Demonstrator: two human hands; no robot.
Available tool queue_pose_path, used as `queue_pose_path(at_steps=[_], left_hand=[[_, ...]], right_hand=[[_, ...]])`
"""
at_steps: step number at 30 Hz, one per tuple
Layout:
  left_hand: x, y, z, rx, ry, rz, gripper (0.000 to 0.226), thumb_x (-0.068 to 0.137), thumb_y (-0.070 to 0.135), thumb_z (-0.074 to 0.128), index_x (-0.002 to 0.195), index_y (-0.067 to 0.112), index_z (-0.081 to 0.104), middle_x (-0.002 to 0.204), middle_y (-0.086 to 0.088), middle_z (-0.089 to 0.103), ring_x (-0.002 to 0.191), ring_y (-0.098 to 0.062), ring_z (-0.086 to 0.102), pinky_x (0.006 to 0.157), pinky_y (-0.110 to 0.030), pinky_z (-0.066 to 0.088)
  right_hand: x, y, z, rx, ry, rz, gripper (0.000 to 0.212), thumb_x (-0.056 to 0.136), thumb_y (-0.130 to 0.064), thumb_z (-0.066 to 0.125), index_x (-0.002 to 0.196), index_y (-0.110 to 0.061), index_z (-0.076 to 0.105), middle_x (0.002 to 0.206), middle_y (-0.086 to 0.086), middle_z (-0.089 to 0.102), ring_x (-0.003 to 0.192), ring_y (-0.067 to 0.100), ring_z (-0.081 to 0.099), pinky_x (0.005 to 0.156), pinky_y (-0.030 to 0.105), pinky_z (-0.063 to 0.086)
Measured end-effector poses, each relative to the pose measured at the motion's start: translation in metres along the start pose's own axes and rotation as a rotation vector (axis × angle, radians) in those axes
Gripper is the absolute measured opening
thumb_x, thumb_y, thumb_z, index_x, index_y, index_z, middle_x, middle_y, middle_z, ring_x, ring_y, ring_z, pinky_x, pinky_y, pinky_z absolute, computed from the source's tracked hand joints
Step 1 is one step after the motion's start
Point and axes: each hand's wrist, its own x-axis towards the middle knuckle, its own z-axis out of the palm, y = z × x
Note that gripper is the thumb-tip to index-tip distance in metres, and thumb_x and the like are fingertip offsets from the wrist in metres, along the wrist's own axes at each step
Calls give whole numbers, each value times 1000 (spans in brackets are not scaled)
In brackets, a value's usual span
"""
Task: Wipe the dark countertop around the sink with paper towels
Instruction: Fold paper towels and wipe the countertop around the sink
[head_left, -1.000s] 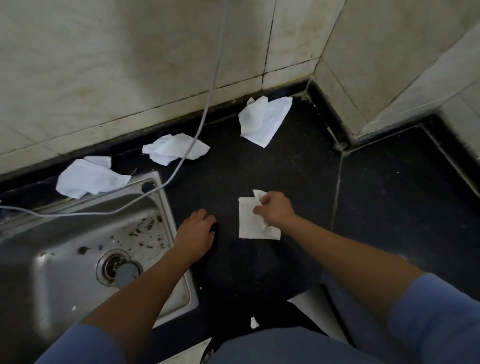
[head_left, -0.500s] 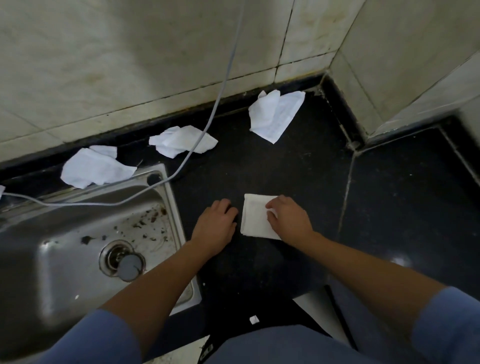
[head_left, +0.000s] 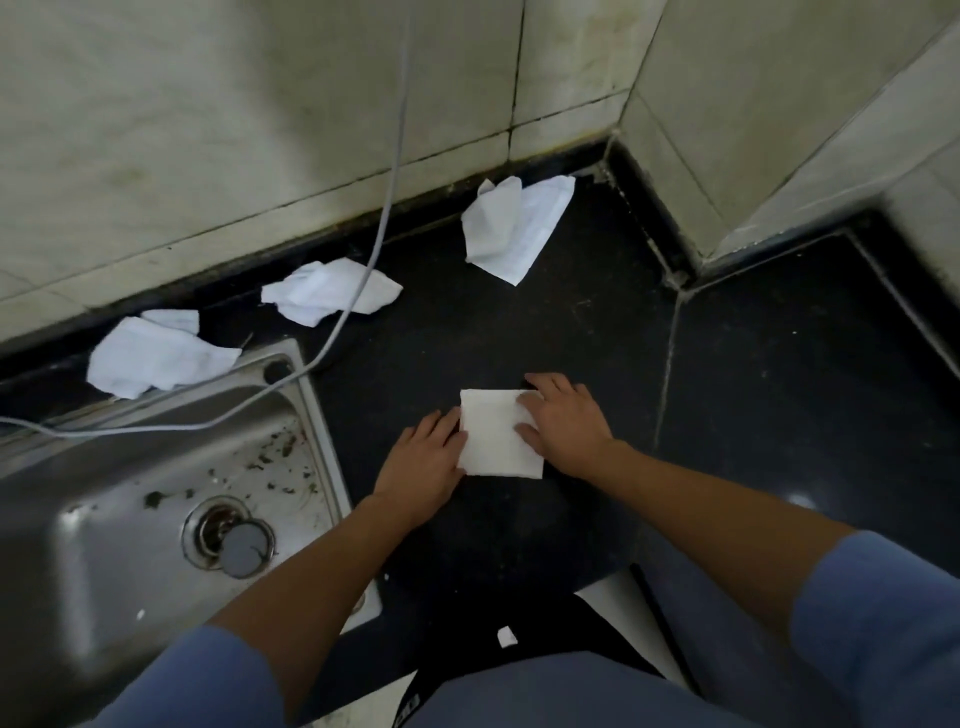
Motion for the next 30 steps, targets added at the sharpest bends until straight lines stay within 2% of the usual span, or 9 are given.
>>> queue_pose_path(at_steps=[4, 7, 9, 12, 14, 17, 20, 24, 30], left_hand=[[-29, -2, -2, -61, 76, -120, 47, 92, 29, 55, 136, 16, 47, 155, -8, 26, 138, -27, 28, 108, -42, 31], [-53, -8, 3, -72, 91, -225, 46, 91, 28, 55, 135, 17, 48, 153, -6, 30, 136, -26, 32, 107, -40, 33], [-69, -12, 7, -84, 101, -273, 43, 87, 25, 61, 128, 14, 55, 146, -9, 40, 129, -29, 41, 102, -41, 39], [-84, -19, 12, -100, 123, -309, 37, 77, 18, 71, 114, 11, 64, 127, -13, 56, 111, -32, 57, 88, -41, 50], [-88, -22, 7, -97, 139, -317, 35, 78, 17, 69, 113, 12, 64, 121, -10, 57, 105, -30, 58, 84, -39, 51], [-83, -21, -9, -81, 149, -286, 35, 86, 21, 60, 121, 15, 59, 122, -6, 53, 108, -24, 54, 86, -35, 49], [-73, -17, -26, -29, 136, -235, 35, 91, 26, 54, 125, 20, 53, 123, -2, 49, 111, -20, 51, 89, -32, 47], [-67, -9, -39, 19, 146, -90, 37, 91, 26, 52, 127, 18, 51, 124, -3, 49, 115, -22, 49, 92, -35, 44], [-71, 32, -43, 129, 155, 211, 34, 91, 27, 51, 123, 16, 54, 118, -5, 51, 111, -26, 52, 86, -38, 46]], right_hand=[[34, -14, -13, 18, -86, 14, 56, 88, -45, 59, 134, -17, 43, 132, 9, 46, 120, 28, 44, 94, 41, 39], [51, -26, -23, 61, -228, 42, 43, 85, -31, 63, 120, -11, 47, 117, 11, 58, 103, 28, 56, 75, 34, 43], [55, -31, -27, 105, -313, 52, 36, 86, -24, 61, 117, -10, 50, 116, 10, 58, 100, 27, 59, 70, 31, 43], [49, -33, -27, 207, -357, 78, 37, 85, -27, 63, 116, -9, 52, 114, 9, 58, 100, 26, 59, 70, 31, 43], [39, -30, -26, 296, -322, 70, 29, 83, -27, 65, 106, -12, 55, 107, 6, 59, 93, 24, 59, 65, 30, 43], [14, -23, -32, 406, -204, 65, 17, 79, -24, 67, 87, -14, 55, 90, 2, 58, 79, 20, 57, 56, 28, 39], [-19, -18, -42, 411, -61, 91, 18, 80, -28, 65, 90, -15, 57, 86, 1, 58, 77, 20, 57, 58, 30, 40], [-70, -16, -39, 376, 146, 171, 23, 83, -37, 62, 90, -16, 60, 84, 2, 62, 79, 24, 60, 63, 33, 45], [-183, -28, -13, 297, 286, 398, 26, 90, -40, 53, 100, -18, 61, 102, 2, 62, 93, 26, 60, 76, 40, 50]])
